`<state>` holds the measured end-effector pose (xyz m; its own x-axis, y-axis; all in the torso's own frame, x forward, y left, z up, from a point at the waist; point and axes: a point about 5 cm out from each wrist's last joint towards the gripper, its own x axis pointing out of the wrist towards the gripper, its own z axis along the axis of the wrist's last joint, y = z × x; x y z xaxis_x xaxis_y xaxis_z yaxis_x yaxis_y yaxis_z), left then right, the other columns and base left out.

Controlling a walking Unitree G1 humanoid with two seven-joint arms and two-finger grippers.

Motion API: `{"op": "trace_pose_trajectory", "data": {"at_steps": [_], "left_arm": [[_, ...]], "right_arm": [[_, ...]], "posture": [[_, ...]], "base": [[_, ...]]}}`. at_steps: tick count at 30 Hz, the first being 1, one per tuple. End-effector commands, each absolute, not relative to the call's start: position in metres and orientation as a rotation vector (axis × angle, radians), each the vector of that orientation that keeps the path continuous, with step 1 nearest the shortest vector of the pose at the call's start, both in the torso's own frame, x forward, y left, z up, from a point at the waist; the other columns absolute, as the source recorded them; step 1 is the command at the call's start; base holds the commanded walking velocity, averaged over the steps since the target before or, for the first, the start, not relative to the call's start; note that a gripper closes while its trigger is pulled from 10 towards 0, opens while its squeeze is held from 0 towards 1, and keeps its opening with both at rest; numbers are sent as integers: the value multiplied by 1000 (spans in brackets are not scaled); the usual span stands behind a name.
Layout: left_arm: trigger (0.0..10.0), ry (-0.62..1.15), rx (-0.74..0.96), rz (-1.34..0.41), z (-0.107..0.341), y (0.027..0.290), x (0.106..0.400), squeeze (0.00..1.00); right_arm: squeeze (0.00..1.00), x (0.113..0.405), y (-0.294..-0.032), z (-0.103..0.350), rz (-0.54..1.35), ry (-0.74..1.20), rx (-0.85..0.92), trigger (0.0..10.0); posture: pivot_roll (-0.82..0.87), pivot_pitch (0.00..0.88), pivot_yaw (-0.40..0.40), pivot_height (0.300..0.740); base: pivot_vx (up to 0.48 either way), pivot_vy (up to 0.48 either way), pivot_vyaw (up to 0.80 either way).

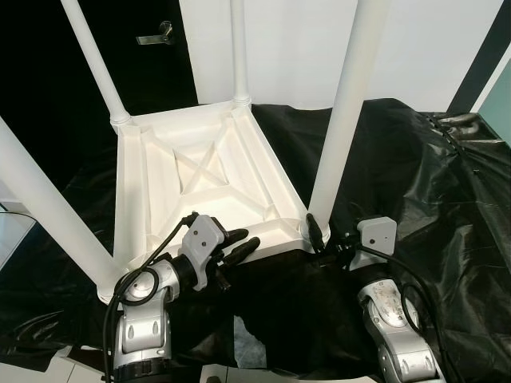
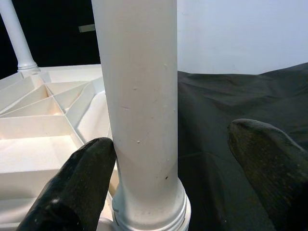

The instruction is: Building children table

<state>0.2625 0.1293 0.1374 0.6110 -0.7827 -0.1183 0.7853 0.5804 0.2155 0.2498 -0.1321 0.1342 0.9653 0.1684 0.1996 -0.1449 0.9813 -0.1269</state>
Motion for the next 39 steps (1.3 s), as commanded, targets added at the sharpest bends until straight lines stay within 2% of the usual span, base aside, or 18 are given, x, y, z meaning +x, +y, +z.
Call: {"op": "trace_pose_trajectory", "data": {"at_steps": [1,24,30,34,39], "left_arm": [[10000,-47,45,-323,135,121,277,0],[10000,18,-61,-110,123,131,280,0],[10000,0,-68,-146,126,127,280,0],[10000,-75,20,-257,129,116,273,0],[10000,-91,5,-309,127,115,267,0]], "right_arm": [[0,251,-135,131,141,-192,-115,10000],[0,252,-132,131,123,-194,-107,10000],[0,252,-131,131,123,-197,-105,10000],[0,252,-132,130,134,-193,-109,10000],[0,249,-136,127,129,-187,-119,10000]], "posture": [[61,0,8,740],[58,0,20,740],[60,0,17,740],[60,0,17,740],[62,0,10,740]], "base": [[0,0,0],[0,0,0],[0,0,0],[0,0,0],[0,0,0]]}}
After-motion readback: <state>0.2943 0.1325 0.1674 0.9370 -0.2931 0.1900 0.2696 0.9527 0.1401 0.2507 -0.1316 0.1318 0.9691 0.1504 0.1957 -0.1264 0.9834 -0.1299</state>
